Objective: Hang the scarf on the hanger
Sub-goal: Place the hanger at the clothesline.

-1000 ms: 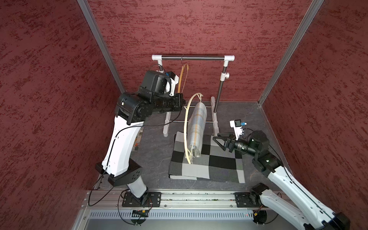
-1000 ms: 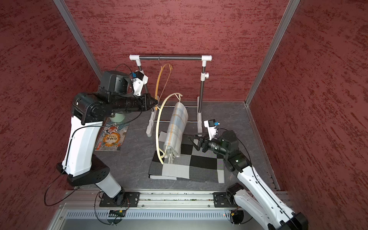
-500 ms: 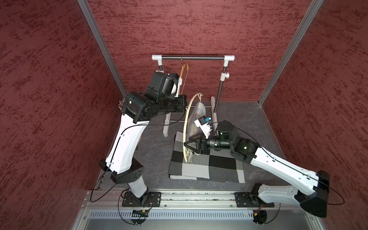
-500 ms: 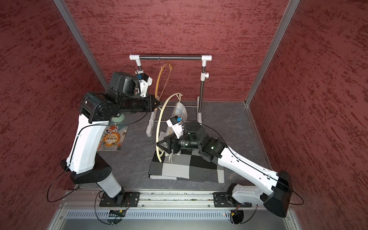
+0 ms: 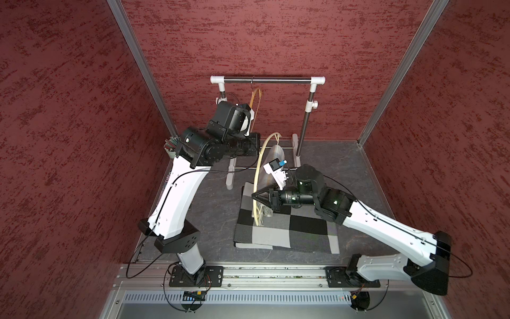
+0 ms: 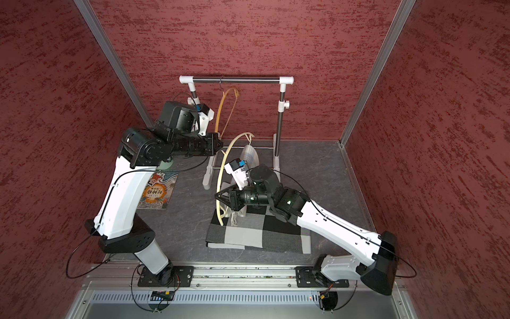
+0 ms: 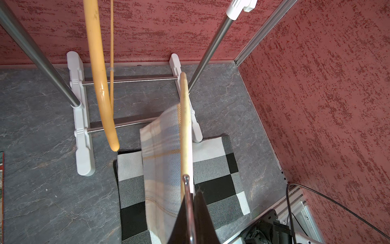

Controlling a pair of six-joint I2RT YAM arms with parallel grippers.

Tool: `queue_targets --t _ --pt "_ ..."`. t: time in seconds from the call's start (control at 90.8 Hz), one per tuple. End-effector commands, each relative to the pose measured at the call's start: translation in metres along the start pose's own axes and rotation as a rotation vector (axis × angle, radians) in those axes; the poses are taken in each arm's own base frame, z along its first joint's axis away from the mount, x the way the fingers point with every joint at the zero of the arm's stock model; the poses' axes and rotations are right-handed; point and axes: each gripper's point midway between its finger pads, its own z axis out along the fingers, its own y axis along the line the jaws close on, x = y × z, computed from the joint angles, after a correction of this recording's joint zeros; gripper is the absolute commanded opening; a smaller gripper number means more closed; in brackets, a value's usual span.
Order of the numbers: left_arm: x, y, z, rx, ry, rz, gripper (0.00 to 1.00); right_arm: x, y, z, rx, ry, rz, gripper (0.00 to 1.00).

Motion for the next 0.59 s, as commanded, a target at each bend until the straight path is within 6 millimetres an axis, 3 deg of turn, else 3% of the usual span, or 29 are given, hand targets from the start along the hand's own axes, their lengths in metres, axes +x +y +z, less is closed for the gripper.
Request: queue_targets --t 0.0,0.121,0.154,0.176,0.22,0.275,0.286,0.308,0.419,0.584 --pt "-0.025 -0.017 -0.021 0.077 -0.126 0.003 0.0 -0.009 0.017 -0.004 -0.052 -0.035 -0.019 0.0" --pt "-0.025 -0.02 -0.024 0.099 -0.126 0.006 0.02 -0.015 0.027 -0.013 -0.07 -0.052 -0.016 0.0" --pt "-0.025 -0.022 -0.026 0.116 -0.125 0.013 0.21 -0.016 0.031 -0.017 -0.081 -0.053 -0.012 0.0" --pt "-0.025 -0.024 -0.027 0.127 -0.126 0.016 0.4 -0.017 0.034 -0.02 -0.093 -0.051 -0.01 0.0" --pt "-0.025 -0.029 -0.031 0.16 -0.133 0.028 0.69 -0.02 0.041 -0.026 -0.128 -0.045 -0.006 0.0" --pt "-0.026 -0.035 -0.036 0.197 -0.148 0.048 0.84 -0.024 0.05 -0.035 -0.171 -0.039 0.005 0.0" --pt "-0.026 -0.036 -0.037 0.201 -0.15 0.052 0.92 -0.026 0.051 -0.037 -0.18 -0.04 0.008 0.0" --pt "-0.027 -0.037 -0.042 0.21 -0.163 0.058 0.98 -0.028 0.054 -0.042 -0.199 -0.036 0.013 0.0" --pt "-0.031 -0.035 -0.072 0.23 -0.259 0.052 1.0 -0.045 0.058 -0.062 -0.264 -0.037 0.049 0.0" --pt "-0.033 -0.009 -0.124 0.286 -0.464 -0.082 1.0 -0.084 0.043 -0.087 -0.276 -0.088 0.101 0.0"
